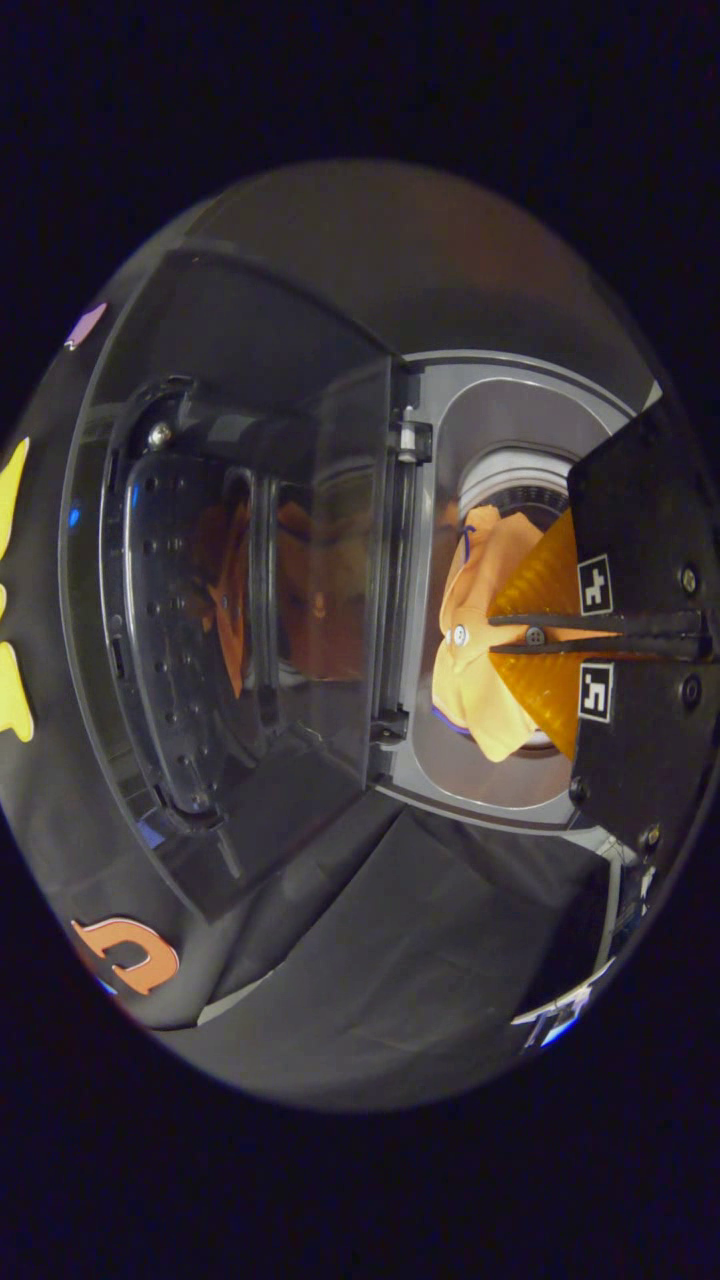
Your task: Put the clothes into the washing machine and then close the washing machine lid.
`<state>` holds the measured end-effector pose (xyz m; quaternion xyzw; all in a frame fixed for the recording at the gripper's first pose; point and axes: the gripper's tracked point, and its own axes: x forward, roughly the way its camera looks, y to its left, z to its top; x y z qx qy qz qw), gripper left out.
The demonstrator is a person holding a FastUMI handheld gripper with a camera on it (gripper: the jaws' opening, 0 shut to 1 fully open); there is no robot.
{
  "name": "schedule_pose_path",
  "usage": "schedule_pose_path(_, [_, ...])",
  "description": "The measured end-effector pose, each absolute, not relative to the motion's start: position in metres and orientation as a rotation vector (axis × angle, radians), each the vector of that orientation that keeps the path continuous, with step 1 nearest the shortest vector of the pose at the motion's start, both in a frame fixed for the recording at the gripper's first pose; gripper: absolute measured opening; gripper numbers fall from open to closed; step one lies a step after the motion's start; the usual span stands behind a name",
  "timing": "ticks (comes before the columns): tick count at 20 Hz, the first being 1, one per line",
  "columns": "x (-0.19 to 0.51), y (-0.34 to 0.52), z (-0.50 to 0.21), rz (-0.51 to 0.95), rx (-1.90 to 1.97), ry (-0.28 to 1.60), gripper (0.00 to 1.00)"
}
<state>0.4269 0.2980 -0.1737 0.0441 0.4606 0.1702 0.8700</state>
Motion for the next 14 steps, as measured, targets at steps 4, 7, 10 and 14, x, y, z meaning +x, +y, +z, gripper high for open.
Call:
schedule_pose_path(4, [0.427,0.295,-0.175,0.348,0.1,0.967,0.04])
schedule_pose_path(7, [0.428,0.294,-0.175,0.344,0.101,0.965,0.05])
schedule_pose_path(10, [0.429,0.29,-0.177,0.33,0.093,0.983,0.06])
schedule_pose_path(14, [0.42,0.288,-0.187,0.324,0.069,1.018,1.0])
